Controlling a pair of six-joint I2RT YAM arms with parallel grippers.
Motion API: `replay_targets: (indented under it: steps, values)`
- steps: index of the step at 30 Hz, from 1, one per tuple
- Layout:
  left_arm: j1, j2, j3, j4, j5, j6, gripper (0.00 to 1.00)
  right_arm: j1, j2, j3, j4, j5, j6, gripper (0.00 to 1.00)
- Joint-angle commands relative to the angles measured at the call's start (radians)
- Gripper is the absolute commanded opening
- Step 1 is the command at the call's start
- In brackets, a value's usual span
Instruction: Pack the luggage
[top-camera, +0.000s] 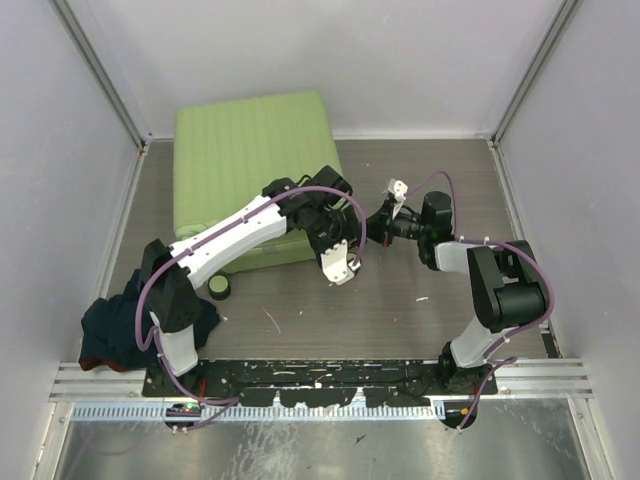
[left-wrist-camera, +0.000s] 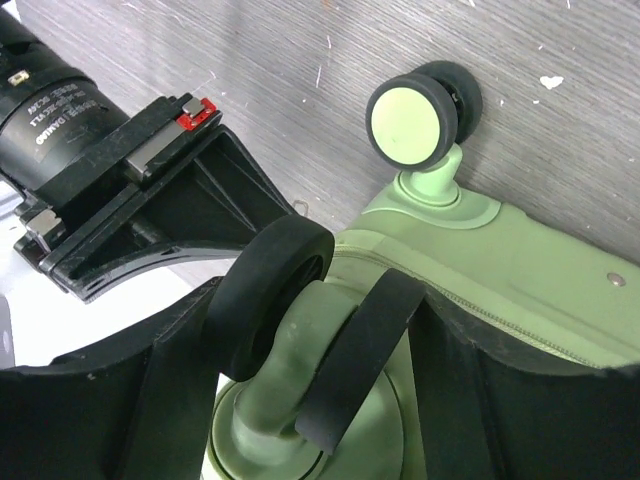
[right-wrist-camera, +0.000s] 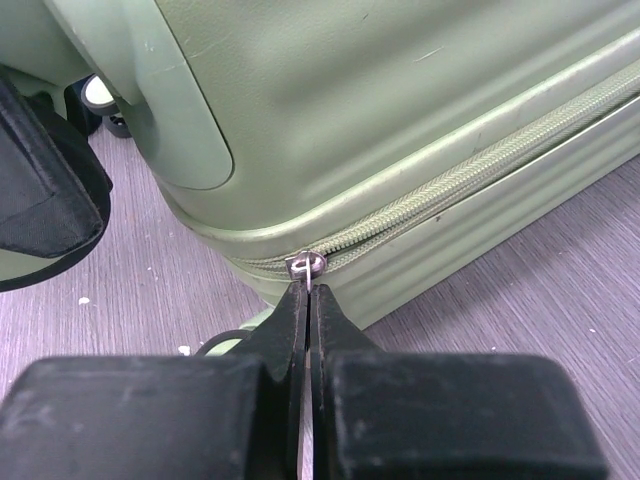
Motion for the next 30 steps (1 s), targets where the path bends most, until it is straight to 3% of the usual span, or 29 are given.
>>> replay_targets:
  steps: [1, 5, 10, 15, 24, 26, 28, 30]
  values:
    - [-0.011, -0.009, 0.019, -0.081, -0.026, 0.101, 0.38, -0.040, -0.077, 0.109, 0.025, -0.043, -0.098, 0.01]
    - [-0.012, -0.015, 0.042, -0.190, -0.015, 0.103, 0.25, -0.104, -0.069, 0.194, -0.157, -0.077, -0.261, 0.01]
    - [-0.015, -0.041, 0.013, -0.232, 0.002, 0.108, 0.15, -0.139, 0.030, 0.320, -0.164, -0.075, -0.289, 0.01]
    - [-0.019, -0.043, 0.019, -0.245, 0.014, 0.085, 0.04, -0.128, 0.169, 0.430, 0.035, -0.019, -0.107, 0.01]
    - [-0.021, -0.051, 0.031, -0.281, 0.036, 0.051, 0.01, -0.062, 0.358, 0.578, 0.228, 0.116, 0.091, 0.01]
    - [-0.021, -0.058, 0.031, -0.273, 0.040, 0.031, 0.06, -0.057, 0.373, 0.585, 0.271, 0.133, 0.144, 0.01]
    - [-0.022, -0.074, 0.030, -0.232, 0.053, -0.042, 0.25, -0.053, 0.358, 0.564, 0.277, 0.134, 0.151, 0.01]
    - [-0.020, -0.093, 0.033, -0.182, 0.071, -0.170, 0.51, -0.052, 0.335, 0.537, 0.281, 0.121, 0.149, 0.01]
